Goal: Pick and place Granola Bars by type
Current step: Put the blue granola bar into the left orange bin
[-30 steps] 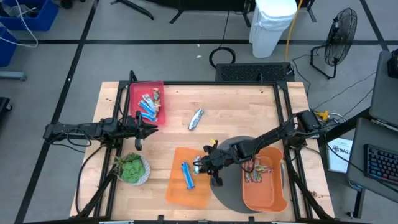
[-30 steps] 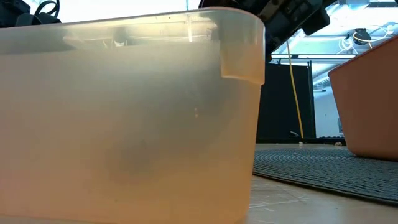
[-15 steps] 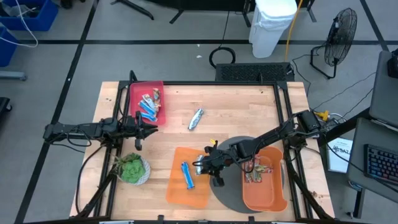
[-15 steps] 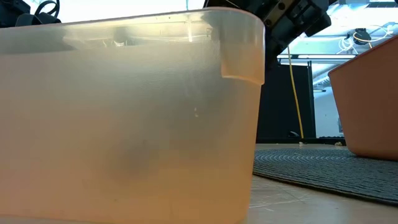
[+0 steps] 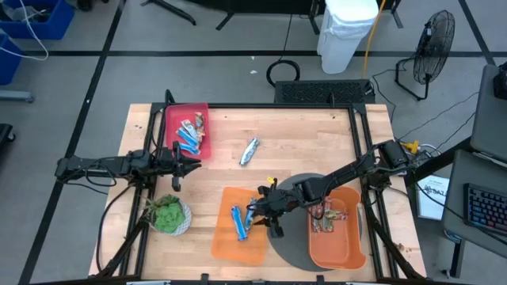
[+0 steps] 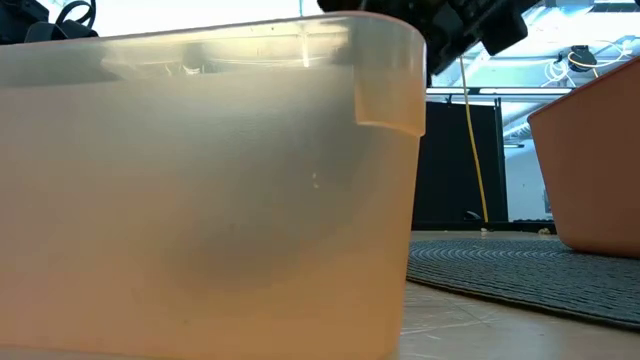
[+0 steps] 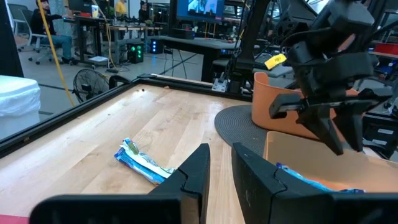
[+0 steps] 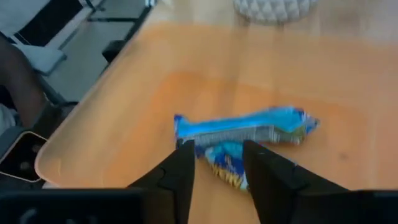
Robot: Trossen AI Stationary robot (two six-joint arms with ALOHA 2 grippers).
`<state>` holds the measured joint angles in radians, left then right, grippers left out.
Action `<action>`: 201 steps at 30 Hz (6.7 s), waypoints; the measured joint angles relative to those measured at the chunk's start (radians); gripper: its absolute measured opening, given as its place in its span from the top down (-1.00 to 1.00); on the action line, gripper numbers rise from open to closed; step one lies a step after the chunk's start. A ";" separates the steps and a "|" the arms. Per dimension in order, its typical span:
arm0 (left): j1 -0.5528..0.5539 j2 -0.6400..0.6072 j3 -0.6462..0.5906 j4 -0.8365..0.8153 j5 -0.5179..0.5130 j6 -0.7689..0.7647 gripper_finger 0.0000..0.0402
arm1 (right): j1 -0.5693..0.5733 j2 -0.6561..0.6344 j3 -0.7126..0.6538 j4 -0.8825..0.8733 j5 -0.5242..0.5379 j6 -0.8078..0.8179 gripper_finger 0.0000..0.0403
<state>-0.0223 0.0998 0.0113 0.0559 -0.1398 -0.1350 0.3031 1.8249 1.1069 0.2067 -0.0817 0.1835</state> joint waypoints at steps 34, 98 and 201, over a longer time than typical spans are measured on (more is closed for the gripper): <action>0.000 0.000 0.000 0.000 0.000 0.000 0.64 | -0.686 -0.039 0.300 -0.636 0.075 -0.120 0.00; 0.000 0.000 0.000 0.000 0.001 0.000 0.64 | -0.723 0.243 0.337 -0.284 -0.204 -0.107 0.97; 0.000 0.000 0.000 0.000 0.000 0.000 0.64 | -0.130 0.041 0.033 0.098 -0.154 -0.105 0.98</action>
<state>-0.0221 0.0999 0.0113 0.0559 -0.1394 -0.1351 0.1733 1.8663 1.1397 0.3050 -0.2358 0.0784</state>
